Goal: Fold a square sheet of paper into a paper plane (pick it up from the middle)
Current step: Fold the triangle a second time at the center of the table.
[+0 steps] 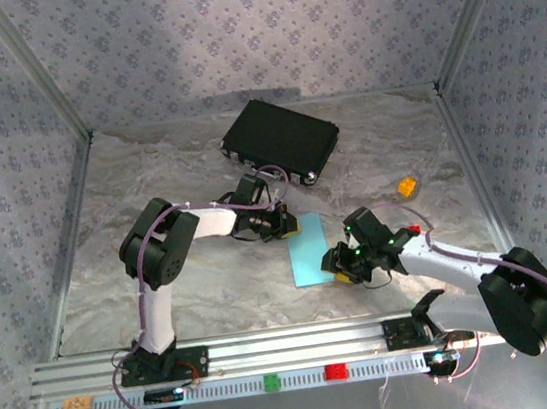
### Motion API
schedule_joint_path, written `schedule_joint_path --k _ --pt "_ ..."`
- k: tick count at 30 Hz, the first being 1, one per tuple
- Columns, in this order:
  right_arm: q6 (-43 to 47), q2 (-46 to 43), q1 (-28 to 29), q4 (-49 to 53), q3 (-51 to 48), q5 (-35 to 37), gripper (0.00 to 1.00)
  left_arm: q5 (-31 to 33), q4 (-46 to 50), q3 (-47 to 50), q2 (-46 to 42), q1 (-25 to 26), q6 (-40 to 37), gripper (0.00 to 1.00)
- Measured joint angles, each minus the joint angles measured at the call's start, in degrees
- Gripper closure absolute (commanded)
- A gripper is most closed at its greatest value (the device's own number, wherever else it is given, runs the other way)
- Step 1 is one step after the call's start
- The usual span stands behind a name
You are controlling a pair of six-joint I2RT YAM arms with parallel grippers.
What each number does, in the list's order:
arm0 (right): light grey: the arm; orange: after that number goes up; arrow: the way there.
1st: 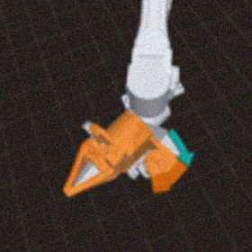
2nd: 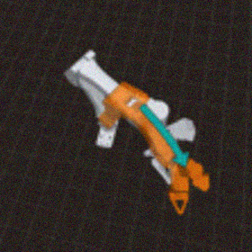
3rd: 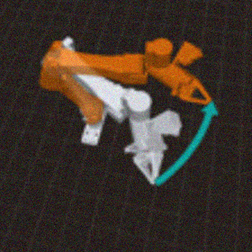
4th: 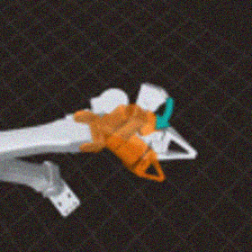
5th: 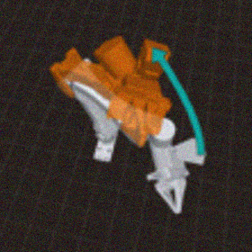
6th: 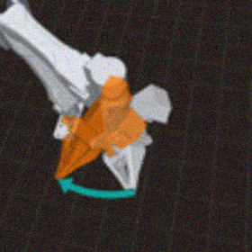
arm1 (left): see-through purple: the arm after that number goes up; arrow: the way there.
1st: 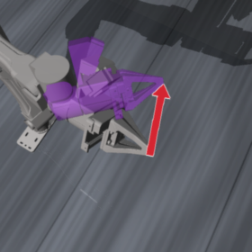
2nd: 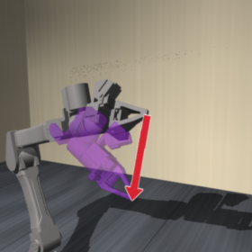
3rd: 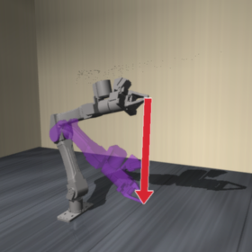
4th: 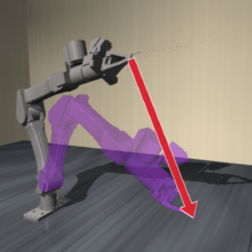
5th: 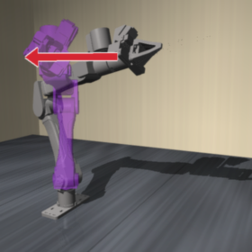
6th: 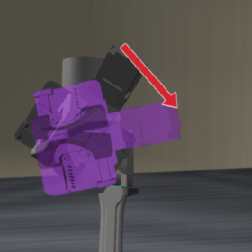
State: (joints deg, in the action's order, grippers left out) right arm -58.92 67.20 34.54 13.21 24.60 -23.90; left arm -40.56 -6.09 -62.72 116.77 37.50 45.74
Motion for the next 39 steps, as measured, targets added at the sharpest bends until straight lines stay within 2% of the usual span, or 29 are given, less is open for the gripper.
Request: schedule_joint_path --k 6,12,27,39 --pt "0.0 2.19 0.11 -1.01 -0.35 -0.7 0.58 0.0 0.0 0.0 0.0 0.0 0.0 0.98" --pt "-0.2 3.26 0.09 -1.38 -0.33 -1.01 0.62 0.0 0.0 0.0 0.0 0.0 0.0 0.98" --pt "-0.46 3.08 0.66 -4.87 0.09 -1.01 0.62 -0.07 0.0 0.0 0.0 0.0 -0.02 0.98" --pt "0.24 3.19 -0.09 -9.2 0.11 -1.22 0.54 -0.13 0.0 0.0 0.0 0.0 -0.02 0.98"
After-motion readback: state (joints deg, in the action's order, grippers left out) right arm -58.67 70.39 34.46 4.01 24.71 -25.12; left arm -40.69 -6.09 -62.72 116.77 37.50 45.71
